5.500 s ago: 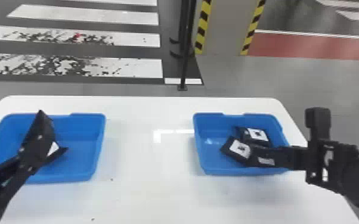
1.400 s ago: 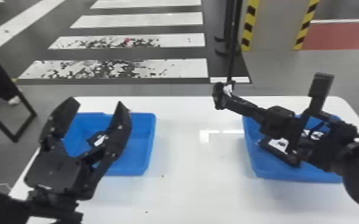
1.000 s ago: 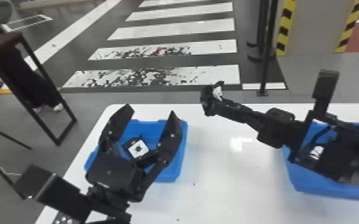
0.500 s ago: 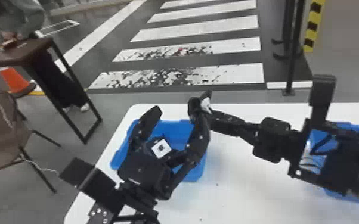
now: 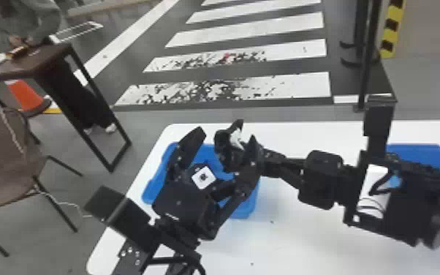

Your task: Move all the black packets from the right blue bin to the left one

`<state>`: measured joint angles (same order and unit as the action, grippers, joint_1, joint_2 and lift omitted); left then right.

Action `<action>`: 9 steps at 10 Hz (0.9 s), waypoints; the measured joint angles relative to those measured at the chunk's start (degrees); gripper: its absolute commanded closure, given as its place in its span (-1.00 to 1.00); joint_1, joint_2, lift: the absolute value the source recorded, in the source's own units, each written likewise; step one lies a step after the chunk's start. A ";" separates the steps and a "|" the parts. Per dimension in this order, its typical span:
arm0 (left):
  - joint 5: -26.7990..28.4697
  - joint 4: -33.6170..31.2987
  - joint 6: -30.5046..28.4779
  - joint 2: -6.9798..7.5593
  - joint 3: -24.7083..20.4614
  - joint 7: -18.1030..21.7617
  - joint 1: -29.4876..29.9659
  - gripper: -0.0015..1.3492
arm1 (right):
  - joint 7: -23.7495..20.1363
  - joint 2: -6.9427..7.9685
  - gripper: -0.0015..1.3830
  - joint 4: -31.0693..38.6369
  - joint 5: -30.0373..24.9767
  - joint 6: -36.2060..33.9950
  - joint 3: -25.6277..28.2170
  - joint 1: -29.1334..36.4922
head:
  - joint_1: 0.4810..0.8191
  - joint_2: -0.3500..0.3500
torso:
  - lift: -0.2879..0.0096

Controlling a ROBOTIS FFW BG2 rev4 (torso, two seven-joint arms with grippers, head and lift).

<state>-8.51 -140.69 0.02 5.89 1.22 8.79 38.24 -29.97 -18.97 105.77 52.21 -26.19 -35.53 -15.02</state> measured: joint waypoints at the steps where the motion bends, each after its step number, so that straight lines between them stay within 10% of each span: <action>1: -0.11 0.00 0.09 0.00 -0.09 0.00 0.03 -0.69 | 0.00 -0.18 0.66 0.04 -0.16 0.04 -0.53 0.00 | 0.16 1.00 | -0.01; 4: -0.41 0.00 -0.33 -0.16 -0.61 -0.01 0.31 -0.50 | 0.00 -0.42 0.66 0.56 -0.09 0.13 -1.35 0.07 | 0.20 1.00 | -0.01; 8: -0.34 -1.69 -5.22 -0.14 -1.23 -0.12 0.66 0.83 | 0.01 -0.55 0.66 1.00 -0.07 0.76 -1.38 0.08 | 0.22 1.00 | -0.01; 9: 0.20 -3.28 -7.64 -0.03 -1.52 -0.80 1.06 0.80 | 0.01 -0.55 0.66 0.98 -0.02 1.12 -1.38 0.11 | 0.22 1.00 | -0.01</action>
<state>-8.31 -143.97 -7.62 5.86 -0.30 7.99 39.30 -29.96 -19.52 106.75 52.19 -25.08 -36.91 -14.91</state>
